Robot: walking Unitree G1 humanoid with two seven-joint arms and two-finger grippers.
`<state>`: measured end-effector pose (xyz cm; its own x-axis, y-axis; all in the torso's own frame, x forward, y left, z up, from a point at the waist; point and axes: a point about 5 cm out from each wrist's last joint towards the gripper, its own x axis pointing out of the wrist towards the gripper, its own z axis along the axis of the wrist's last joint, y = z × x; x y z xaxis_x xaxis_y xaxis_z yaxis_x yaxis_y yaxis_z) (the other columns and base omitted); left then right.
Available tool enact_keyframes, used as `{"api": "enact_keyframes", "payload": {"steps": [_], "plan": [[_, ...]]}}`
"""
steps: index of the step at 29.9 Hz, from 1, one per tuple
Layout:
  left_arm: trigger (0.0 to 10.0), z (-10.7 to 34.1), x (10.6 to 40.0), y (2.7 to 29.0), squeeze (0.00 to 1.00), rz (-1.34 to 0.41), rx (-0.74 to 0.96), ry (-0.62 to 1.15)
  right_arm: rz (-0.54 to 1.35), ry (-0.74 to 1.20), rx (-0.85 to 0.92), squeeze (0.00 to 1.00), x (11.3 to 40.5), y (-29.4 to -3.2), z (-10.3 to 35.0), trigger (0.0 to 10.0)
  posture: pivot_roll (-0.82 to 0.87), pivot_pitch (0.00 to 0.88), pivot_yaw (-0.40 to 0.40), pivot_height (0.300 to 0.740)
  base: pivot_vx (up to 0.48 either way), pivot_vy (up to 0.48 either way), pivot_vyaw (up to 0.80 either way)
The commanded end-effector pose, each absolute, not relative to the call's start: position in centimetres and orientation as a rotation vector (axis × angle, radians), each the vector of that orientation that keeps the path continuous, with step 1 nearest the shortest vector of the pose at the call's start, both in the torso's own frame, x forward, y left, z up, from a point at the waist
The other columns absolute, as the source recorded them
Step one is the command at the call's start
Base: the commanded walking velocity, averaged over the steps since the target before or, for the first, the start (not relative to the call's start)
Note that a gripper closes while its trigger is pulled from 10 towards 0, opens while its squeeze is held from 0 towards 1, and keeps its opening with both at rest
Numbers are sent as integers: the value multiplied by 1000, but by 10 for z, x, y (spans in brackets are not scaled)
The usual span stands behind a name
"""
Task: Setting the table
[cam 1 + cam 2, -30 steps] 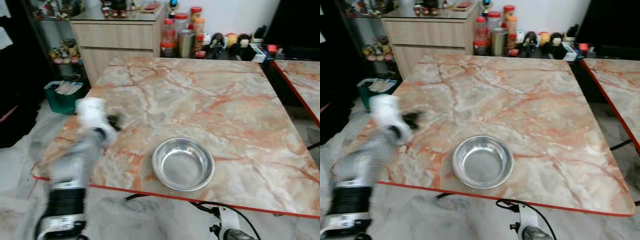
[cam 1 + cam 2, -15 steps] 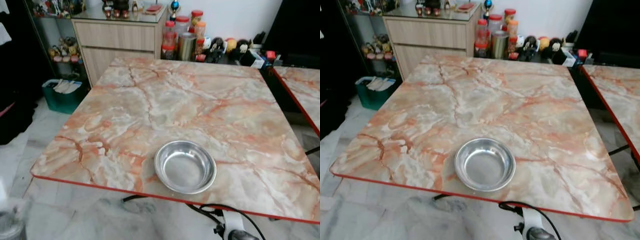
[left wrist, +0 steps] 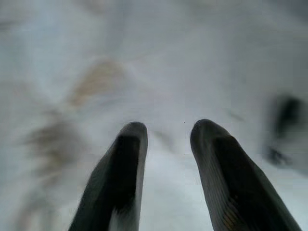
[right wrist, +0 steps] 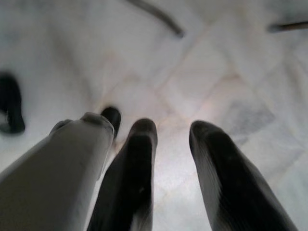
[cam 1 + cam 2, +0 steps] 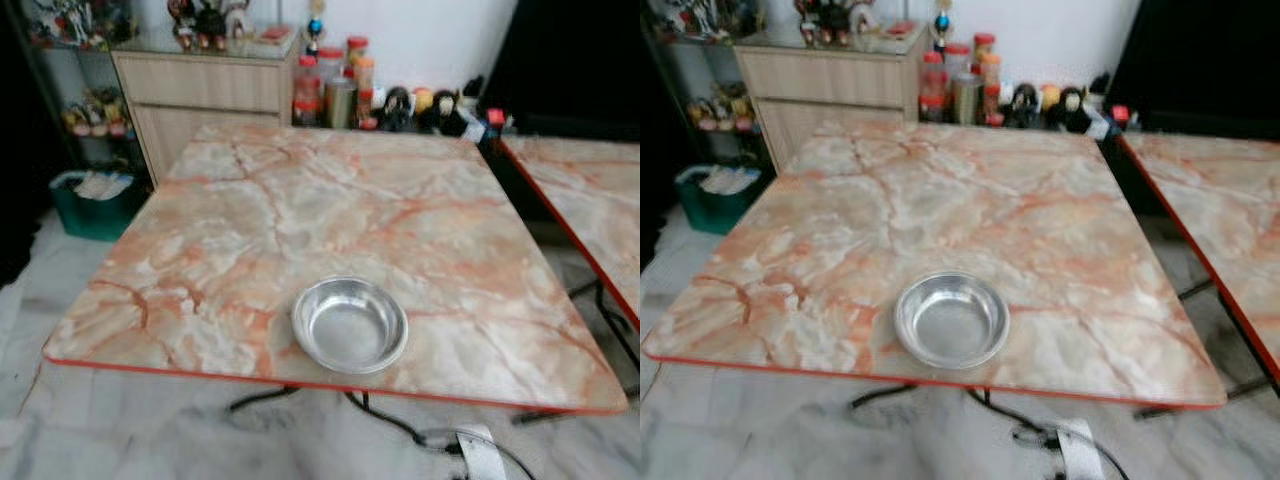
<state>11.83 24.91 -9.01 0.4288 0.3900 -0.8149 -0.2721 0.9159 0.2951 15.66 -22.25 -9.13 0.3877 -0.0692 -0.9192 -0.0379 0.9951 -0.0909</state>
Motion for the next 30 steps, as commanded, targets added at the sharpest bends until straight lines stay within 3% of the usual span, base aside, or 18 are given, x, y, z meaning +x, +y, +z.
{"api": "enact_keyframes", "payload": {"steps": [1,12,24,28,30], "plan": [[10000,-92,125,239,0,306,113,1029,1,1130,-106,0,165,-219,-88,10000,103,0,-38,728,0,0,0],[10000,-68,192,218,0,181,61,811,14,1084,-80,0,182,-194,-86,10000,89,0,-13,728,0,0,0],[10000,-60,210,224,0,43,154,837,25,1048,-18,0,189,-166,-85,10000,103,0,57,728,0,0,0],[10000,-55,214,236,0,209,35,792,12,1011,21,0,194,-165,-82,10000,36,0,39,728,0,0,0],[10000,-56,216,233,0,192,28,794,-1,992,37,0,196,-167,-81,10000,39,0,34,728,0,0,0]]}}
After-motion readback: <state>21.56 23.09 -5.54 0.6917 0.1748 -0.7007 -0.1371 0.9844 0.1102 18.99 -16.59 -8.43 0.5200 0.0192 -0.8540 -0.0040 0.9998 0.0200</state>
